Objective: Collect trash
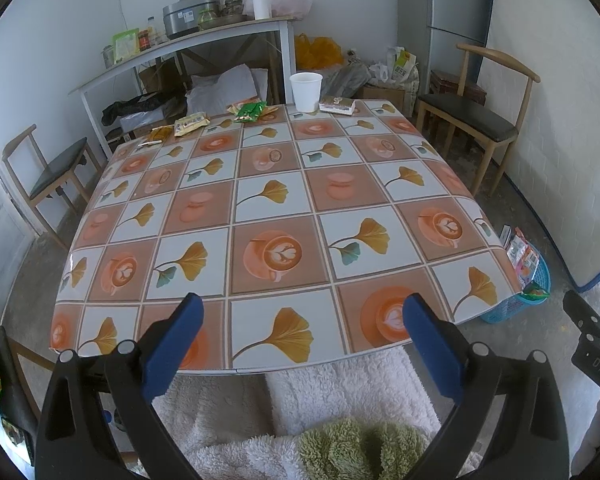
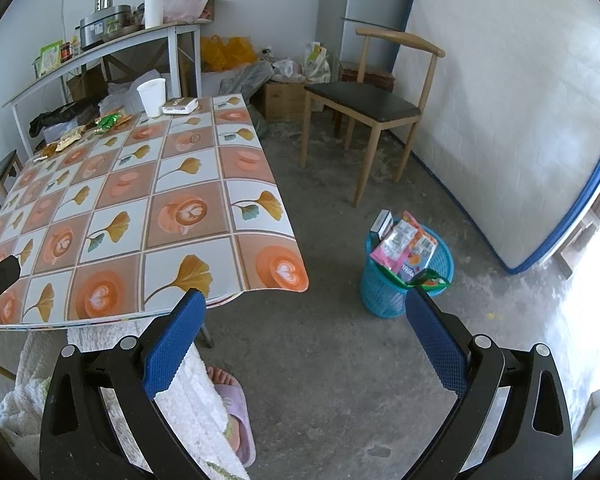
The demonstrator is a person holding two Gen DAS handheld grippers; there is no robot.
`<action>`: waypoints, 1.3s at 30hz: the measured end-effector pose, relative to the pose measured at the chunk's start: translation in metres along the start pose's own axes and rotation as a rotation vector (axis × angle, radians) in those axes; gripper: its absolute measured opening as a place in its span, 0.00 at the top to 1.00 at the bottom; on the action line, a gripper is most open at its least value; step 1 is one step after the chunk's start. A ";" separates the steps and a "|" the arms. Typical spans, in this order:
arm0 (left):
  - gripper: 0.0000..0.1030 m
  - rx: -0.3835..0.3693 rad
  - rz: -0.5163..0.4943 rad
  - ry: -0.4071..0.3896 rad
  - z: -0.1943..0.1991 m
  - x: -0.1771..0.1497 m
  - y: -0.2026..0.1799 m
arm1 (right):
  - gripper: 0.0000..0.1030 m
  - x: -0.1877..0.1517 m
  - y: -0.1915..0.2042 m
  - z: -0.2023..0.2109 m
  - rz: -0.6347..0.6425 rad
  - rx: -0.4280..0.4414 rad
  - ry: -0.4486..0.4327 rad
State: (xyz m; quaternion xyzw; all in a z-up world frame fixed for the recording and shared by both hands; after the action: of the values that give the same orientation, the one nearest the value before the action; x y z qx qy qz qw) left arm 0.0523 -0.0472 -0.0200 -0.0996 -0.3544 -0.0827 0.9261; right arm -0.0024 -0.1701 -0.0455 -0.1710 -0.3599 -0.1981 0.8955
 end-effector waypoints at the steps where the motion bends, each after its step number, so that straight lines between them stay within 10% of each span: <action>1: 0.05 0.001 0.000 0.000 0.000 0.000 0.000 | 0.07 0.000 0.000 0.000 0.000 0.000 0.001; 39: 0.05 -0.002 0.002 0.005 -0.001 0.000 0.001 | 0.08 0.001 0.001 -0.001 -0.001 0.009 0.004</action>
State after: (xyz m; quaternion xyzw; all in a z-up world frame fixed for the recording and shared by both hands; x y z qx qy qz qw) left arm 0.0530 -0.0468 -0.0206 -0.1007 -0.3521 -0.0824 0.9269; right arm -0.0008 -0.1697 -0.0452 -0.1666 -0.3592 -0.1974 0.8968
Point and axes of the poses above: each gripper's, at about its wrist camera, not at the fingertips, and z roughly against the way its jaws point, y to its left, x to its top, the point moved 4 cm from there along -z, roughly the way its jaws point, and after that the axes turned 14 degrees about -x, right-handed, at the moved point
